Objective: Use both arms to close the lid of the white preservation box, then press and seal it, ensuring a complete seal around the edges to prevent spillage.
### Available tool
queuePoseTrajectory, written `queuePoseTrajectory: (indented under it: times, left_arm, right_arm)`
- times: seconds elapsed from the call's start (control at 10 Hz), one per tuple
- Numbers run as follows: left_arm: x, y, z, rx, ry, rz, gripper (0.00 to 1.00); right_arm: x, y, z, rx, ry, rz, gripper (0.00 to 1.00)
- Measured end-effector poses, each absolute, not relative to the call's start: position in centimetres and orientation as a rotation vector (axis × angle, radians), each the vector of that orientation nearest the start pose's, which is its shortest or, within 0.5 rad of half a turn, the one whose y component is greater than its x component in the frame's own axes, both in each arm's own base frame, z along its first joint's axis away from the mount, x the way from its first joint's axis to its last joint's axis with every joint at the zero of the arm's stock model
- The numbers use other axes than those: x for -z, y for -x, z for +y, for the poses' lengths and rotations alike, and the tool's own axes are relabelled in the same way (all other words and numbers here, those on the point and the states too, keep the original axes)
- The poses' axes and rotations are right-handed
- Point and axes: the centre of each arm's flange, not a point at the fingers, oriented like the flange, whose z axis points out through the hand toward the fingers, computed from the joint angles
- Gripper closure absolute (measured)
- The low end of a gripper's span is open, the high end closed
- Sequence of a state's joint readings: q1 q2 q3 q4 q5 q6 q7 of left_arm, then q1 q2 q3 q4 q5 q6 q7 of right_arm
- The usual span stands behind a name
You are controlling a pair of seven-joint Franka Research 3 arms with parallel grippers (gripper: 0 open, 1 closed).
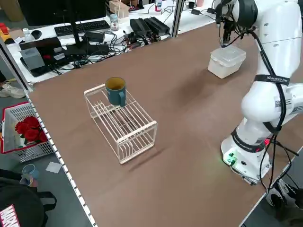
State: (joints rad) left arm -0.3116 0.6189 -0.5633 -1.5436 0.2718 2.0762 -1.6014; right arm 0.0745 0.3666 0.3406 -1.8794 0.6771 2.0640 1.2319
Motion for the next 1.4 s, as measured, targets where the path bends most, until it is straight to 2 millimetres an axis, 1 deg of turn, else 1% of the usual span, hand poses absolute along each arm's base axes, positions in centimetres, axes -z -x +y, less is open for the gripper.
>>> queuePoseTrajectory:
  times: [0.1,0.2,0.3,0.4,0.5,0.6,0.7,0.8,0.9,1.0,1.1,1.3,1.4]
  left_arm:
    - [-33.8,-50.0,-47.3,-0.145,2.995,-1.05,0.99]
    - [-33.9,-49.6,-46.3,-0.176,2.991,-1.039,0.99]
    - [-33.6,-48.8,-45.5,-0.19,2.981,-1.019,0.99]
    - [-32.7,-47.8,-44.8,-0.196,2.961,-0.992,0.99]
    - [-31.7,-46.9,-44.1,-0.196,2.949,-0.965,0.99]
    - [-31.4,-46.6,-43.6,-0.185,2.96,-0.957,0.99]
    - [-31.4,-46.7,-43.0,-0.174,2.964,-0.956,0.99]
    - [-31.4,-46.9,-42.7,-0.17,2.973,-0.959,0.99]
    - [-31.5,-47.0,-42.7,-0.168,2.975,-0.961,0.99]
    - [-31.5,-47.0,-42.7,-0.166,2.978,-0.963,0.99]
    - [-31.5,-47.0,-42.7,-0.161,2.988,-0.965,0.99]
    - [-31.4,-46.9,-42.8,-0.147,2.998,-0.959,0.99]
    - [-31.4,-47.0,-42.8,-0.137,3.0,-0.952,0.99]
  right_arm:
    - [-35.8,-57.6,26.0,-0.771,2.273,1.498,0.96]
    - [-39.0,-59.2,25.6,-0.67,2.345,1.464,0.96]
    - [-41.8,-60.4,25.4,-0.574,2.398,1.43,0.96]
    - [-43.5,-61.6,25.3,-0.495,2.433,1.403,0.96]
    - [-43.9,-62.9,25.3,-0.449,2.451,1.381,0.97]
    - [-43.4,-64.4,25.8,-0.426,2.468,1.32,0.98]
    - [-42.3,-66.1,26.5,-0.41,2.492,1.208,0.97]
    - [-41.2,-67.5,27.3,-0.394,2.514,1.091,0.99]
    - [-39.9,-68.4,28.7,-0.394,2.527,1.003,0.99]
    - [-38.6,-68.7,30.5,-0.398,2.548,0.94,0.99]
    - [-37.3,-68.3,32.4,-0.407,2.592,0.868,0.99]
    - [-34.5,-66.4,36.5,-0.45,2.666,0.687,0.99]
    - [-33.1,-65.3,39.0,-0.456,2.686,0.598,0.99]
